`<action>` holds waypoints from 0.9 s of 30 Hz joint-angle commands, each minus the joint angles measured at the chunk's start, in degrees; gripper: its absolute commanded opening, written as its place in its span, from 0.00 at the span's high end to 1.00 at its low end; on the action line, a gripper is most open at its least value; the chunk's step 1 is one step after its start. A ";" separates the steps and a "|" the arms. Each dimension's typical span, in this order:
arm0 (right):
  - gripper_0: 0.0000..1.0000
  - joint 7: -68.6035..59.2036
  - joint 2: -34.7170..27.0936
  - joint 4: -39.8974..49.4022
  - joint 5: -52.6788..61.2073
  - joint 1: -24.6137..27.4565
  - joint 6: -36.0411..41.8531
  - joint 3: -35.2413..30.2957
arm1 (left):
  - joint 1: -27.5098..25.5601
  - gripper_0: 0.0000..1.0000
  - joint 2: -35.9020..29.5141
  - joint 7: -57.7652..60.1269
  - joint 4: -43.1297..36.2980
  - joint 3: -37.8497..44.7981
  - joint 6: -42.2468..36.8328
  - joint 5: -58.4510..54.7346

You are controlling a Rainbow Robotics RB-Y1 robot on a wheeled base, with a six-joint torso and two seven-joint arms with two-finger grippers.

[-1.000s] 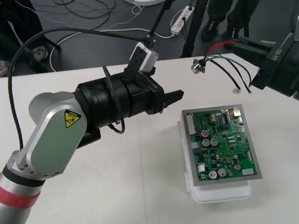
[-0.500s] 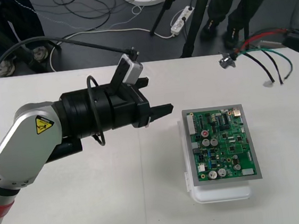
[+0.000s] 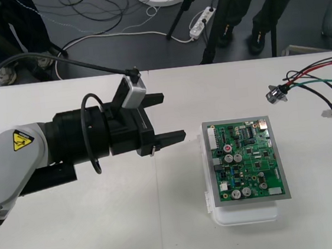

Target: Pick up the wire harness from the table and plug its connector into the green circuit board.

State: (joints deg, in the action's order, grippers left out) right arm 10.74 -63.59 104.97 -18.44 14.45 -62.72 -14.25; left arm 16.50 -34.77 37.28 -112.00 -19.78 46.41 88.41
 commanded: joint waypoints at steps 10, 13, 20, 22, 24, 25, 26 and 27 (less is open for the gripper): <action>1.00 -8.28 -2.33 2.34 -2.21 -3.46 -13.83 -1.13 | -0.42 0.00 -1.36 -4.50 -2.26 10.82 17.84 -12.65; 1.00 -10.74 -2.33 3.75 -3.36 -4.25 -13.92 -1.13 | 0.55 0.00 -1.36 -4.59 -2.26 11.70 20.03 -14.85; 1.00 -16.45 -2.24 7.17 -4.94 -5.92 -11.46 -1.13 | 3.10 0.00 -1.36 -4.94 -2.26 12.66 24.08 -19.51; 1.00 -17.24 -2.06 8.14 -5.20 -5.92 -10.31 -1.13 | 3.19 0.00 -1.18 -5.20 -2.35 12.57 24.78 -19.68; 1.00 -17.59 -0.92 9.99 -5.82 -5.92 -8.29 -1.13 | 3.27 0.00 -0.92 -7.14 -2.26 12.57 24.96 -20.56; 1.00 -17.95 -0.13 10.86 -6.78 -6.10 -7.33 -1.13 | 3.36 0.00 -0.65 -8.54 -2.26 12.66 24.96 -20.91; 1.00 -18.21 0.57 11.39 -7.66 -6.36 -6.97 -1.13 | 3.54 0.00 -0.30 -9.60 -2.26 12.66 25.04 -21.00; 1.00 -18.91 1.19 11.74 -8.63 -6.80 -6.62 -1.13 | 3.71 0.00 -0.13 -10.48 -2.26 12.66 24.96 -21.09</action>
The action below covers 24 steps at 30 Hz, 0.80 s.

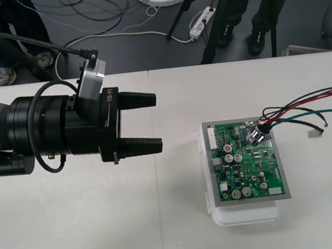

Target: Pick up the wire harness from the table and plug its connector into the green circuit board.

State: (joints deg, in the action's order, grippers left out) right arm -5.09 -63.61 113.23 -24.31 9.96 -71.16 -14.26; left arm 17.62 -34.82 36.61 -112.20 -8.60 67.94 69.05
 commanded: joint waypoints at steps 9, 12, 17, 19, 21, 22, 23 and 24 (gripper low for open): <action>1.00 -11.17 3.40 7.27 -8.12 -4.68 6.12 -0.77 | 3.38 0.00 2.21 -13.94 -1.97 1.48 3.43 -4.27; 1.00 -12.31 3.49 9.38 -8.12 -4.59 8.76 0.37 | 3.38 0.00 3.00 -14.29 -1.97 1.40 3.43 -4.36; 1.00 -11.87 3.49 12.01 -8.39 -4.77 13.51 3.54 | 3.38 0.00 5.28 -14.55 -1.97 1.48 3.25 -4.89; 1.00 -11.52 3.58 12.63 -8.48 -4.95 15.00 4.59 | 3.38 0.00 5.64 -14.64 -1.79 1.48 2.64 -4.89; 1.00 -11.25 4.37 13.51 -9.97 -5.47 16.50 5.65 | 3.38 0.00 5.55 -14.73 -1.62 1.48 1.41 -4.89; 1.00 -11.25 4.72 13.51 -10.50 -5.56 16.58 5.65 | 3.47 0.00 5.64 -14.73 -1.62 1.40 1.15 -4.80; 1.00 -11.25 5.69 13.68 -11.82 -5.91 16.58 5.74 | 3.38 0.00 5.55 -14.73 -1.53 1.48 0.62 -4.80; 1.00 -11.43 6.57 13.77 -13.22 -6.53 16.67 6.00 | 3.47 0.00 5.46 -14.73 -1.44 1.48 0.18 -4.80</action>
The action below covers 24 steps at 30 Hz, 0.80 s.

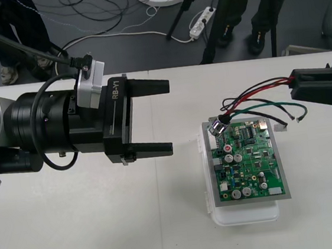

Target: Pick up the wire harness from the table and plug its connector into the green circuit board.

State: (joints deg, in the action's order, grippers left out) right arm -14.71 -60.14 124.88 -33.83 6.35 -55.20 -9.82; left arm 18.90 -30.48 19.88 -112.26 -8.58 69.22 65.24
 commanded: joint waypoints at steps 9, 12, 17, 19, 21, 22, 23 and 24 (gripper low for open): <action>1.00 -0.76 6.35 2.03 -5.46 -4.77 2.47 7.10 | 2.02 0.00 1.13 2.18 -1.30 1.47 -1.54 -0.90; 1.00 0.04 6.35 2.03 -5.37 -5.12 2.99 8.33 | 1.93 0.00 1.57 2.36 -1.12 1.47 -1.63 -0.82; 1.00 1.62 6.53 1.94 -4.23 -6.00 3.52 10.70 | 2.02 0.00 1.74 2.27 -0.68 1.47 -1.89 -0.90; 1.00 2.32 6.88 2.03 -4.14 -6.35 3.70 11.49 | 1.93 0.00 1.83 2.18 -0.68 1.38 -1.81 -0.90; 1.00 3.20 8.11 1.86 -4.23 -6.44 3.78 12.11 | 2.02 0.00 1.92 2.18 -0.68 1.47 -1.89 -1.08; 1.00 3.38 8.46 1.77 -4.23 -6.44 3.70 12.20 | 2.02 0.00 1.92 2.18 -0.68 1.38 -1.81 -1.17; 1.00 3.73 9.34 1.68 -4.23 -6.44 3.70 12.46 | 2.02 0.00 1.92 2.18 -0.68 1.38 -1.81 -1.25; 1.00 4.08 9.96 1.68 -4.23 -6.44 3.70 12.81 | 1.93 0.00 2.01 2.18 -0.68 1.38 -1.81 -1.34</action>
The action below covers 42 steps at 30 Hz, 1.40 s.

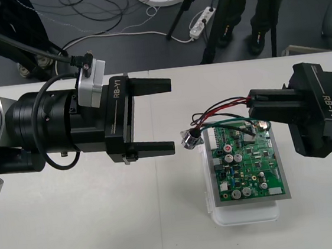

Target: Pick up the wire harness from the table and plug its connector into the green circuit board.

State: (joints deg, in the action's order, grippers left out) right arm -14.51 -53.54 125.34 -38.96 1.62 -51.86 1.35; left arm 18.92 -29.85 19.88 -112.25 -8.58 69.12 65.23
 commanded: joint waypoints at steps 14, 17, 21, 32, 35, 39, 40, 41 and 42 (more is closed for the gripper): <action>1.00 5.10 9.34 0.61 -4.63 -2.85 0.54 4.80 | 2.00 0.00 1.82 2.09 -0.69 1.37 -2.06 -1.51; 1.00 5.28 9.86 -0.27 -4.72 -3.90 0.98 6.73 | 2.00 0.00 1.82 2.09 -0.69 1.37 -2.15 -1.42; 1.00 5.98 10.92 -1.33 -4.81 -5.13 1.77 9.02 | 2.00 0.00 1.91 2.09 -0.69 1.37 -2.15 -1.51; 1.00 6.33 13.11 -2.12 -8.15 -6.45 3.35 11.13 | 2.00 0.00 1.91 2.44 -0.69 1.37 -2.06 -1.51; 1.00 6.51 13.29 -2.12 -8.15 -6.72 4.40 12.09 | 2.00 0.00 1.99 2.27 -0.69 1.46 -2.06 -1.51; 1.00 6.77 14.26 -2.12 -8.41 -7.07 5.37 12.89 | 2.00 0.00 2.08 2.18 -0.61 1.37 -2.06 -1.60; 1.00 6.77 14.61 -2.12 -8.76 -7.07 5.37 12.89 | 2.00 0.00 1.99 2.18 -0.69 1.37 -2.06 -1.60; 1.00 6.77 14.78 -2.12 -9.29 -7.16 5.46 12.89 | 1.91 0.00 2.08 2.35 -0.69 1.37 -2.06 -1.68; 1.00 6.77 14.96 -2.12 -9.46 -7.07 5.37 12.89 | 2.00 0.00 1.99 2.35 -0.69 1.37 -2.06 -1.77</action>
State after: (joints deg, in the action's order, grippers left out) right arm -11.29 -40.20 122.83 -47.35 -3.81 -46.90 13.42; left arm 18.92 -29.08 19.88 -112.24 -8.58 69.10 64.63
